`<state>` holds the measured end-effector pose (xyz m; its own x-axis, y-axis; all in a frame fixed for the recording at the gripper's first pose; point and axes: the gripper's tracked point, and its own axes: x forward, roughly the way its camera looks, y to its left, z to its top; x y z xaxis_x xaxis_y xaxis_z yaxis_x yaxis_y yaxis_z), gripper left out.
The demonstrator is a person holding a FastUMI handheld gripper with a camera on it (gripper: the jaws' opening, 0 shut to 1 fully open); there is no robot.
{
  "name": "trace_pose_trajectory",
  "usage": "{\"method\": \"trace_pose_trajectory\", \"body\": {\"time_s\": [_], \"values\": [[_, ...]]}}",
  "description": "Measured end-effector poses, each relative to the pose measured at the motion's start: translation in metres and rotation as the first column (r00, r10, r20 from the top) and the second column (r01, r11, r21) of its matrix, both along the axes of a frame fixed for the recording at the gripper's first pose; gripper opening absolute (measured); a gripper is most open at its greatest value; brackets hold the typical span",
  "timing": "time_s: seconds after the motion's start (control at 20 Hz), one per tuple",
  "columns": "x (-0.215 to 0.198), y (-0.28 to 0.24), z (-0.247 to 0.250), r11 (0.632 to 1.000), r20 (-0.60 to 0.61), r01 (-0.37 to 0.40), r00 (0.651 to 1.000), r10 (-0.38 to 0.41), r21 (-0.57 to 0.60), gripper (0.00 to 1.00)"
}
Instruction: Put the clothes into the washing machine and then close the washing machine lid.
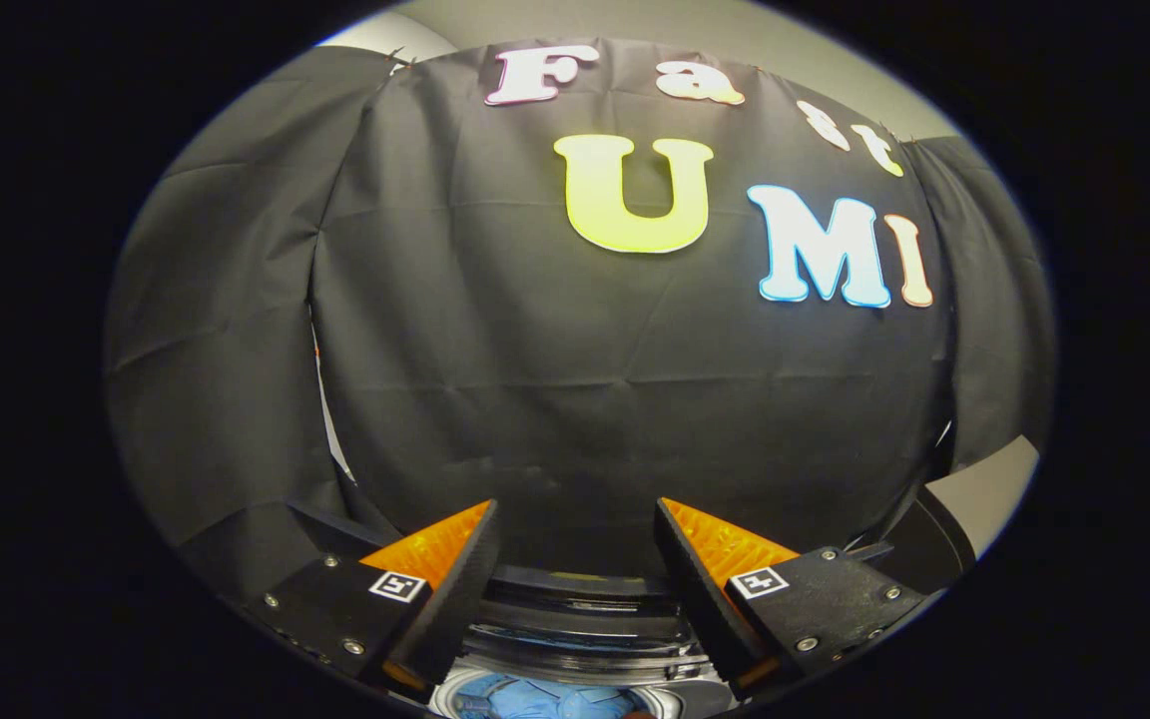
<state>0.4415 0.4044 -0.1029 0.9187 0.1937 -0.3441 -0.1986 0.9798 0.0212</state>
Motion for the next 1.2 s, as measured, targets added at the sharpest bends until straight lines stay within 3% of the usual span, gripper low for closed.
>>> {"method": "trace_pose_trajectory", "body": {"time_s": [0.25,0.75,0.9,1.05,1.2], "values": [[-0.011,0.002,0.003,1.000,0.016,0.024,1.000,-0.024,0.020,0.95],[-0.055,-0.002,0.013,1.000,0.121,-0.010,0.993,0.009,0.005,0.95],[-0.039,0.001,-0.018,1.000,0.000,-0.006,1.000,0.006,0.007,0.95],[-0.055,-0.001,-0.010,0.999,0.030,-0.011,0.999,0.010,0.033,0.95],[-0.063,0.011,0.024,0.999,0.166,-0.038,0.986,0.036,0.013,0.96]]}}
